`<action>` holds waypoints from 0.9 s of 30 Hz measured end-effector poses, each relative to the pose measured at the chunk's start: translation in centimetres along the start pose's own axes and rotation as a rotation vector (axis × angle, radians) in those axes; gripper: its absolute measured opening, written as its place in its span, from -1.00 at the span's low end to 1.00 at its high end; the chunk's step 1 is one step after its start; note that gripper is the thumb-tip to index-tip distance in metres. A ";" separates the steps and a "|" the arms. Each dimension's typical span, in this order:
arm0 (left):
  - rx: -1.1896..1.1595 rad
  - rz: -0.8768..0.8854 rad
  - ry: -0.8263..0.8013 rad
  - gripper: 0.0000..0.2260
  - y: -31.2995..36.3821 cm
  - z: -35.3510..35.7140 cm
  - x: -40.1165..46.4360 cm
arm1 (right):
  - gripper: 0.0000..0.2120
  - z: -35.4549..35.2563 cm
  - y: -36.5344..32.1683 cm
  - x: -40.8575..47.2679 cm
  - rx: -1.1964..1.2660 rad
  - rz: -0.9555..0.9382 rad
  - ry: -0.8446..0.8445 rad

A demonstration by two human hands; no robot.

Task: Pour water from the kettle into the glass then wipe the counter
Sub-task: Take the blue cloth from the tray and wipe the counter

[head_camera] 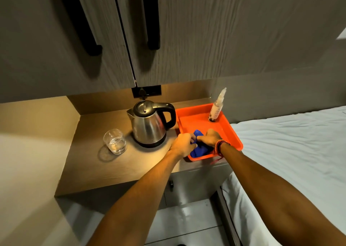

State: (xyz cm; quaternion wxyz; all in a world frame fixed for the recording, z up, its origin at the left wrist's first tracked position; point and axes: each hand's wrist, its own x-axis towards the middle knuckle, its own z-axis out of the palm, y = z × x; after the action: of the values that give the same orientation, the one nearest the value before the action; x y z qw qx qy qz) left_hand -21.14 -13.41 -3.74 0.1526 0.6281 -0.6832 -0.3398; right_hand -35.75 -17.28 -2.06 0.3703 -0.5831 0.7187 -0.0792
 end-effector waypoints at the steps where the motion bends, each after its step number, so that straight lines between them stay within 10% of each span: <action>1: -0.081 -0.015 0.067 -0.77 0.0 -0.1 0.1 | -0.79 -0.5 -0.3 0.1 0.043 -0.032 0.043; 6: -0.600 -0.227 0.289 -0.65 -1.4 -2.4 -2.0 | -0.73 -1.6 -4.6 -0.4 0.285 -0.218 0.169; 13: -1.310 -0.278 0.170 -0.67 -4.5 -6.0 -5.8 | -0.91 1.3 -9.9 -4.6 0.635 -0.288 -0.167; 21: -1.020 -0.408 0.597 -0.83 -13.8 -6.9 -12.2 | -0.86 12.7 -11.8 -7.0 0.138 -0.352 -0.166; 27: -0.405 -0.580 0.584 -0.65 -17.8 -7.7 -15.2 | -0.74 18.8 -12.6 -9.3 -0.029 -0.505 -0.145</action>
State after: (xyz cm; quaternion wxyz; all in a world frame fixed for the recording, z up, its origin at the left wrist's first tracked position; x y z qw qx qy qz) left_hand -0.35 -0.52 -6.56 0.3572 0.8203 -0.3273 -0.3040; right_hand -13.75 -6.90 -4.46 0.3809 -0.7533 0.5233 -0.1169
